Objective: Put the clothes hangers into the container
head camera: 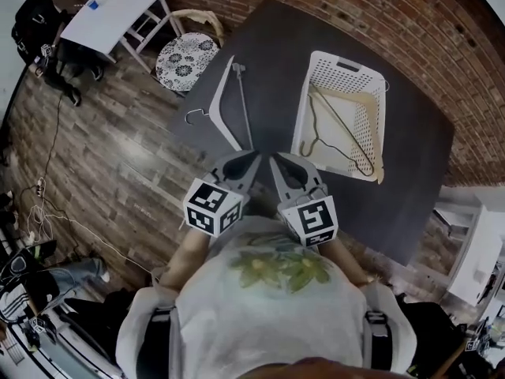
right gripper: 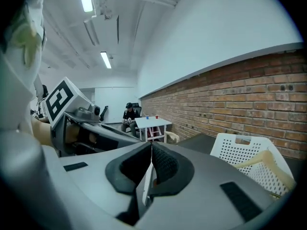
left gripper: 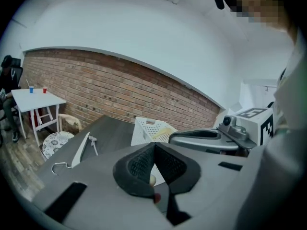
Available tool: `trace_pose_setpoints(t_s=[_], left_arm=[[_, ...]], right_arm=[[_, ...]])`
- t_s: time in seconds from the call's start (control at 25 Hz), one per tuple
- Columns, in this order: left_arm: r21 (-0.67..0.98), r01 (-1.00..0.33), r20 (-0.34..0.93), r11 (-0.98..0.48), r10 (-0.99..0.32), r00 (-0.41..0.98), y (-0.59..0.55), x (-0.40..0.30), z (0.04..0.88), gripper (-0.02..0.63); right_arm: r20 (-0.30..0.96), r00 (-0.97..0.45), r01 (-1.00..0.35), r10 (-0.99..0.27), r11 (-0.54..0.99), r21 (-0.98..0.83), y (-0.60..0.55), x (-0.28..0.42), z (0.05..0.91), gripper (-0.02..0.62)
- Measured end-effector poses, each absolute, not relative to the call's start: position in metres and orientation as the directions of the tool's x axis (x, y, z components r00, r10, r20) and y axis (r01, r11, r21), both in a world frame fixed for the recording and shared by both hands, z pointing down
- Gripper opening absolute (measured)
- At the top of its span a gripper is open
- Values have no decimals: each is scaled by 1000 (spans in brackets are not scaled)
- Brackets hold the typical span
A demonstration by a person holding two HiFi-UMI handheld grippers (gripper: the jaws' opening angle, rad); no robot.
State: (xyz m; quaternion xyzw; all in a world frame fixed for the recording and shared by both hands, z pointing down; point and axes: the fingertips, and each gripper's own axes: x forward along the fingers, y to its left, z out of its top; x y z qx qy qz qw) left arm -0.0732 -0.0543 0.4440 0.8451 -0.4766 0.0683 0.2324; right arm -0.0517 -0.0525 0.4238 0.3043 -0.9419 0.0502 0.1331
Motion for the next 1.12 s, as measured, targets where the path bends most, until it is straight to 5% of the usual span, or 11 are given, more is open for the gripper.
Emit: trace_pose_setpoints(t_s=[0.96,1.12], left_arm=[[343,-895,334,-285,-853,400,-65,-221,461,29],[347,-898,345,-271,-853,391,-61,-239,471,29]], right_arm=[[457,-774,-513,-438,857,-46,-72,-182,488,38],[500,-751,-526,-431,848,-59,-77,-195,514,123]])
